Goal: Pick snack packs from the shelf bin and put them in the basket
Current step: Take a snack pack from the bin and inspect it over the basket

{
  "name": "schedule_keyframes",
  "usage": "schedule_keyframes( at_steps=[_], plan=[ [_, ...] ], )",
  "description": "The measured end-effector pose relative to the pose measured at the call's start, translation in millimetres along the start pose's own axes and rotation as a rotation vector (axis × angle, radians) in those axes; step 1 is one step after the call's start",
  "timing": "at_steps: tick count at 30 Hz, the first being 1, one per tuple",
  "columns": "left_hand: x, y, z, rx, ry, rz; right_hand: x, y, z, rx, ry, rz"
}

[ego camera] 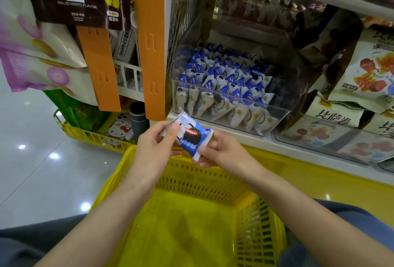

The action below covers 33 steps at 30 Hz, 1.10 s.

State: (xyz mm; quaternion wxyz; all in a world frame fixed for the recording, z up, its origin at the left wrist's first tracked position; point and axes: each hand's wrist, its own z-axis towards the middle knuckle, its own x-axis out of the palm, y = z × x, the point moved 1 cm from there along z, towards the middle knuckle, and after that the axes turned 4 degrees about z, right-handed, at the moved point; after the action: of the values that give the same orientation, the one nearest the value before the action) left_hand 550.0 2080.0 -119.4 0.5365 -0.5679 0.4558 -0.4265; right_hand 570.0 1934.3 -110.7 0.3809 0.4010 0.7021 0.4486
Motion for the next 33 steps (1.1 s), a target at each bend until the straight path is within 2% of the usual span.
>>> schedule_keyframes(
  at_steps=[2,4,7,11,14,17,22,27,30,33],
  plan=[
    [-1.4,0.9,1.4,0.011,0.028,0.030,1.5,0.1,-0.7,-0.103,-0.064,-0.238],
    [-2.1,2.9,2.8,0.029,0.071,0.113,3.2,1.9,-3.0,-0.216,-0.080,-0.339],
    [0.9,7.1,2.4,0.068,0.128,0.232,3.8,4.5,-3.6,-0.280,-0.067,-0.268],
    [4.7,8.7,-0.5,0.053,0.114,0.181,2.5,5.0,-2.2,-0.290,-0.120,-0.211],
    [4.8,8.8,-0.8,0.065,0.104,0.190,4.1,2.8,-1.6,-0.265,-0.081,-0.147],
    [3.9,8.0,-0.4,0.113,0.088,0.227,5.4,0.0,-2.6,-0.309,-0.110,-0.201],
    [2.9,8.5,-4.4,0.264,0.089,0.454,4.4,-2.8,-2.3,-0.346,-0.192,-0.267],
    [3.8,7.7,-4.1,0.277,0.162,0.452,2.1,-6.3,1.1,-0.307,-0.237,-0.185],
    [4.1,5.8,-5.4,0.268,0.186,0.432,-0.7,-6.7,2.7,-0.222,-0.194,-0.107],
    [4.3,5.2,-4.0,0.218,0.186,0.360,-2.2,-4.4,2.4,-0.233,-0.151,-0.042]
  ],
)
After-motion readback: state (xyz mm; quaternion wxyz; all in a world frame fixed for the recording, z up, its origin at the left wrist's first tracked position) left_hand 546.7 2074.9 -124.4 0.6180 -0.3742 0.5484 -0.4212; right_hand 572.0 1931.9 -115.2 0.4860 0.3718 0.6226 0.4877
